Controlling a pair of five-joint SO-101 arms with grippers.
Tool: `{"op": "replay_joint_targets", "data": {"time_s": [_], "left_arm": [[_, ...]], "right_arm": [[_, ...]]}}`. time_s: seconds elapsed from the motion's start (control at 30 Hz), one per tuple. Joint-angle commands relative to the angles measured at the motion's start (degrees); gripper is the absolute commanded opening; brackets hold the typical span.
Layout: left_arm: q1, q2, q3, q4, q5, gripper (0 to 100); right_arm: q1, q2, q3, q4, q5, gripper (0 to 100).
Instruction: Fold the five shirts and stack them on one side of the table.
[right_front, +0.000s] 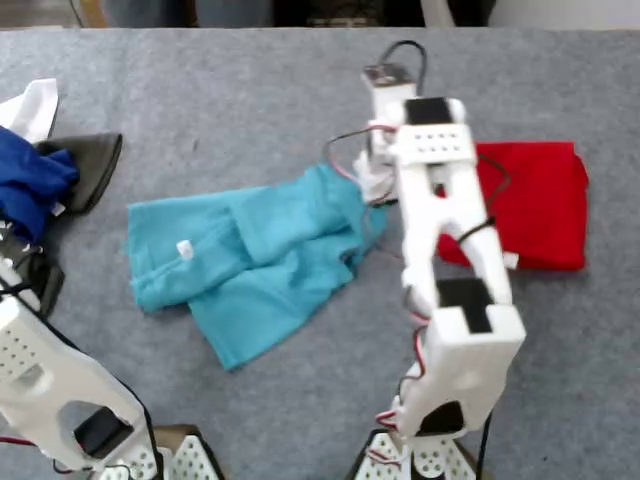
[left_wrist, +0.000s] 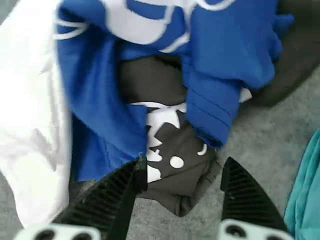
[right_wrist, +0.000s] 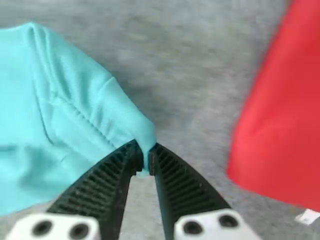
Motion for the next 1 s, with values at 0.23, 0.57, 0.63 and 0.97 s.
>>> {"op": "replay_joint_targets", "data": {"time_s": [0.23,0.57,0.63,0.97], "left_arm": [[15.16,-33.41,44.88,-5.98,-17.14,23],[30.81,-55.3,81.98,-28.66,-22.77,25],[32.92,-54.42,82.68,-28.75,-22.95,25],[36.88,-45.01,78.29,-25.23,-22.86,25]], "right_arm": [[4.22,7.43,-0.04,-14.24,1.67,1.5],[4.22,17.19,-0.75,-25.32,1.58,1.4],[4.31,16.75,-1.45,-24.79,1.67,1.4],[4.22,16.75,-1.36,-25.14,4.31,1.4]]}}
